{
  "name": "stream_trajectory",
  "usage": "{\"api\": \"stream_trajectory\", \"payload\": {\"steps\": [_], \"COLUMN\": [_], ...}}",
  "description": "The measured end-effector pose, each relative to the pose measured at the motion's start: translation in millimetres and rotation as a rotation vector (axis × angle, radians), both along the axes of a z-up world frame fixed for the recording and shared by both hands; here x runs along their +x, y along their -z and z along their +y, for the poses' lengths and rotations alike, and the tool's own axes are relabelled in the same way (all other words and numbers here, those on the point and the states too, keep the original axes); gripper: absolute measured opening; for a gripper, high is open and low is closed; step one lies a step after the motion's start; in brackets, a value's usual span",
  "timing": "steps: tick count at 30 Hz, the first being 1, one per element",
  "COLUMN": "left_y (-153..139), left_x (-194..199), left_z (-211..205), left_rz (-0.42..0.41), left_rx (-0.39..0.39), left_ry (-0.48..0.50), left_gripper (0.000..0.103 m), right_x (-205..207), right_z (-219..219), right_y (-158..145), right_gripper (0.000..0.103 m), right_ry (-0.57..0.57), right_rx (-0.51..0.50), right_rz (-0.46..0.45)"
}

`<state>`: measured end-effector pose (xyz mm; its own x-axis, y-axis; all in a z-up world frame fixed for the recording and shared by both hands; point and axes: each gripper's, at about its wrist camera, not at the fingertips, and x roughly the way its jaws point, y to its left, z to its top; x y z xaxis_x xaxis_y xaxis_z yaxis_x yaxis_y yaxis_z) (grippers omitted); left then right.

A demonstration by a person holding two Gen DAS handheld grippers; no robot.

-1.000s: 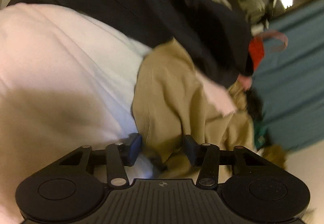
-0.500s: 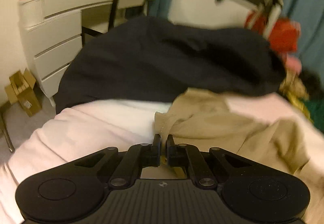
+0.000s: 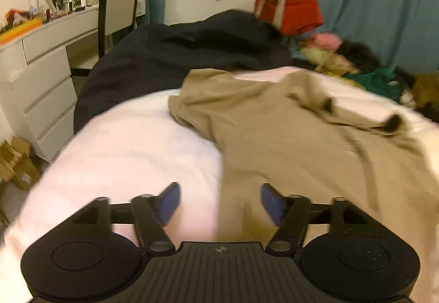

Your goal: Fold clothes

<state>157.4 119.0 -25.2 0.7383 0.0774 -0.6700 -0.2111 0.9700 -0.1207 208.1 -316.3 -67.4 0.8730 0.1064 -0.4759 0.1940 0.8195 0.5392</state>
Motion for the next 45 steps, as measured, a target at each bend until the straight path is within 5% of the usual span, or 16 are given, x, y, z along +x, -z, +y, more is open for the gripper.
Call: {"api": "stream_trajectory", "payload": {"steps": [5,11,16,18,21,30,34,36,37,38,40,45], "left_y": [-6.8,9.0,32.9,38.6,43.4,52.4,51.7,49.6,48.5,47.4,45.4,39.2], "left_x": [-52.9,-44.0,-18.9,-13.6,-8.9,-1.5,-2.3,-3.1,-3.4,-3.8,-5.5,-14.4], "left_z": [-32.8,-44.7,-46.3,-47.6,-49.5,-54.0,-54.3,-53.9,-53.4,-52.9,-51.4,-41.3], "left_rz": [-0.103,-0.119,-0.076,-0.063,-0.061,-0.038,-0.044,-0.055,-0.059,-0.064,-0.068,-0.069], "left_rx": [-0.071,-0.079,-0.053,-0.049,-0.048,-0.048,-0.052,-0.053,-0.054,-0.054,-0.062,-0.107], "left_ry": [0.071,0.095,0.109,0.121,0.134,0.150,0.154,0.154,0.153,0.152,0.145,0.124], "left_gripper": [0.080,0.080,0.080,0.080,0.080,0.079,0.078,0.078,0.078,0.078,0.078,0.078], "right_x": [30.1,54.8,82.9,94.7,100.4,100.7,98.4,89.7,85.0,78.8,59.5,31.8], "right_z": [-52.4,-79.3,-66.3,-62.0,-61.0,-90.9,-96.4,-96.8,-95.8,-91.8,-84.9,-67.8], "right_y": [25.2,73.4,79.8,84.0,78.7,11.9,6.7,11.0,13.0,13.8,12.3,14.3], "right_gripper": [0.069,0.053,0.053,0.038,0.006,0.004,0.005,0.014,0.030,0.057,0.084,0.083], "right_ry": [0.088,0.152,0.139,0.166,0.191,0.317,0.325,0.292,0.270,0.250,0.231,0.178], "right_rx": [0.092,0.228,0.138,0.086,0.031,-0.058,-0.122,-0.094,-0.080,-0.062,-0.018,0.086], "right_rz": [0.059,0.112,0.102,0.144,0.134,-0.078,-0.068,-0.020,0.009,0.017,0.014,0.116]}}
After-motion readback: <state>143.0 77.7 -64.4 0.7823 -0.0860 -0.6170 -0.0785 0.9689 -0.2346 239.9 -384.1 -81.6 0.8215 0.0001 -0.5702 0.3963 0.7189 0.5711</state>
